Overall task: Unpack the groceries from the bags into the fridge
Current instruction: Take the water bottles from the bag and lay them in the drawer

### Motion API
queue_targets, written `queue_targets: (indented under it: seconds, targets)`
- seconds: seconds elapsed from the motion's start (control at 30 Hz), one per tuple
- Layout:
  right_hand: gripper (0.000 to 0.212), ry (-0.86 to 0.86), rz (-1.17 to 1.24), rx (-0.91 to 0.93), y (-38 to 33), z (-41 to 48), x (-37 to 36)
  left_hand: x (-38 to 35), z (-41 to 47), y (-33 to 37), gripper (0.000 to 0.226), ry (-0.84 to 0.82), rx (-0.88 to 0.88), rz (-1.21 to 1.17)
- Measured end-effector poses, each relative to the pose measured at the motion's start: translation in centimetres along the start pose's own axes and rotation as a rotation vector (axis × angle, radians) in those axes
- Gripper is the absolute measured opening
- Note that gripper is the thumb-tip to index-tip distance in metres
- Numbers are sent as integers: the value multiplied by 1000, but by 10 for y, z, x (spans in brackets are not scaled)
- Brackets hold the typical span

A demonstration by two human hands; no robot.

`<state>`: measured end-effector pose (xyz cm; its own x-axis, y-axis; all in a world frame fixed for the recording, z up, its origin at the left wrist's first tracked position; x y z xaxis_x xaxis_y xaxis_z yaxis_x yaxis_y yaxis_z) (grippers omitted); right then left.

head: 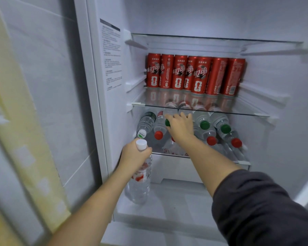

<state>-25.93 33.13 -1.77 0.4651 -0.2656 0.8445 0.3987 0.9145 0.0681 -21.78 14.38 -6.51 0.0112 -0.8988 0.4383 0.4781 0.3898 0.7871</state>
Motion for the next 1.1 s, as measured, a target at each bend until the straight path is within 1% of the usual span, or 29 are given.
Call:
queue_targets:
  seconds: [0.1, 0.17, 0.23, 0.3, 0.37, 0.43, 0.5, 0.53, 0.57, 0.67, 0.73, 0.8, 0.87, 0.9, 1.03, 1.1]
  targets:
    - [52, -21, -12, 1, -1, 0, -1, 3, -1, -1, 16, -83, 33, -14]
    - [57, -44, 34, -15, 0, -5, -1, 6, -1, -3, 16, -161, 65, -5]
    - [59, -22, 142, -22, 3, -19, 2, 8, -2, -6, 29, -259, 112, -2]
    - [52, 29, 306, -30, 7, -40, 4, 10, -6, -7, 48, -344, 153, -5]
    - [43, 38, 458, -50, 15, -63, -1, 11, -10, -9, 59, -393, 143, -41]
    - [36, -6, 535, -91, 23, -85, -13, 14, -14, -7, 54, -439, 118, -24]
    - [31, -53, 540, -127, 33, -105, -27, 17, -21, 0, 38, -485, 90, 29]
    - [28, -60, 530, -122, 38, -113, -34, 19, -24, 3, 35, -484, 83, 48]
    - [27, -50, 519, -98, 42, -120, -39, 20, -27, 5, 36, -470, 92, 50]
    - [35, -5, 499, -8, 50, -129, -49, 26, -36, 12, 41, -404, 118, -68]
    - [38, -4, 504, -3, 53, -126, -49, 31, -41, 19, 38, -364, 91, -123]
    - [38, -39, 511, -17, 55, -122, -48, 39, -44, 33, 37, -314, 28, -164]
    - [39, -98, 514, -22, 57, -117, -46, 48, -47, 51, 39, -262, -76, -155]
    - [39, -127, 516, -21, 59, -116, -45, 53, -49, 60, 41, -244, -158, -116]
    - [40, -189, 530, -5, 62, -115, -42, 65, -59, 84, 52, -223, -579, 88]
    - [41, -204, 538, -2, 63, -115, -40, 66, -60, 81, 56, -222, -720, 239]
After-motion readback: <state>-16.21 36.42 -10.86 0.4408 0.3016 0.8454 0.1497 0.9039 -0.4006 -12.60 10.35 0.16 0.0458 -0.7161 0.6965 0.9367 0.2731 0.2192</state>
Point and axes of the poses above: each hand's wrist, its own z-axis towards the middle knuckle, its own x-axis out of the back of the hand, y = z × x, the point moved 2 cm from there along z, towards the middle knuckle, and after that the axes turned 13 degrees about -x, right-handed, at the moved point
